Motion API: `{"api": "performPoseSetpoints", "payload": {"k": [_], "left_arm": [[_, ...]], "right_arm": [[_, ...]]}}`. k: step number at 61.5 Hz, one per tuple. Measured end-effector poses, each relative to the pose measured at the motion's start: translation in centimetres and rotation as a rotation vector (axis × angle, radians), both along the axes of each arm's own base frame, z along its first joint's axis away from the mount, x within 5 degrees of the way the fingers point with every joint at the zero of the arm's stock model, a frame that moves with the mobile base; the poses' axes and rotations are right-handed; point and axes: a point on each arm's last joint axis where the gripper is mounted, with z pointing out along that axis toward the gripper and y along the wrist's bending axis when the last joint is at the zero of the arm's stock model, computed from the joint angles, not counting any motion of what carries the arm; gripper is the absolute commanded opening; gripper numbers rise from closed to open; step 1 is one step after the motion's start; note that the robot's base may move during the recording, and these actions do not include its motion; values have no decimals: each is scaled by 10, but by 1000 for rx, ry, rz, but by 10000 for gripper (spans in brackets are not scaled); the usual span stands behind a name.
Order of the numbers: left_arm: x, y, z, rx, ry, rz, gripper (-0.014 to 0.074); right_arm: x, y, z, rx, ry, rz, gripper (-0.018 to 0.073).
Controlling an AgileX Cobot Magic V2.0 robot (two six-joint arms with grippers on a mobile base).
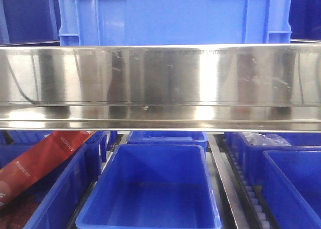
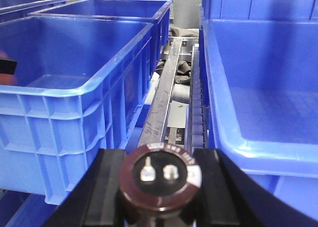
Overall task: Place cylindrical capacitor in blue bin on shelf
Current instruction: 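Open both grippers to drop the objects into blue bins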
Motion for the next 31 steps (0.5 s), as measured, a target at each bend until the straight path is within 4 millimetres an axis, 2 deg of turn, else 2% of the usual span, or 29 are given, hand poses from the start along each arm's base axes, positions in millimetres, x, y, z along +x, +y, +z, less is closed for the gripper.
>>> {"api": "performPoseSetpoints", "payload": {"k": [10,16,18,28,31], "left_arm": [[-3,0,4,-30,8,-3,573],[-11,6,18,-44,-2,-3,488],[-15,8,24,-50,-7,-4,445],[-45,34,64,-68,-22,5,108],[-54,45,75,-72,-19,14,39]], "right_arm": [[0,0,0,0,0,0,-162],[0,0,0,0,0,0,-162],[0,0,0,0,0,0,-162],[0,0,0,0,0,0,-162],[0,0,0,0,0,0,-162]]}}
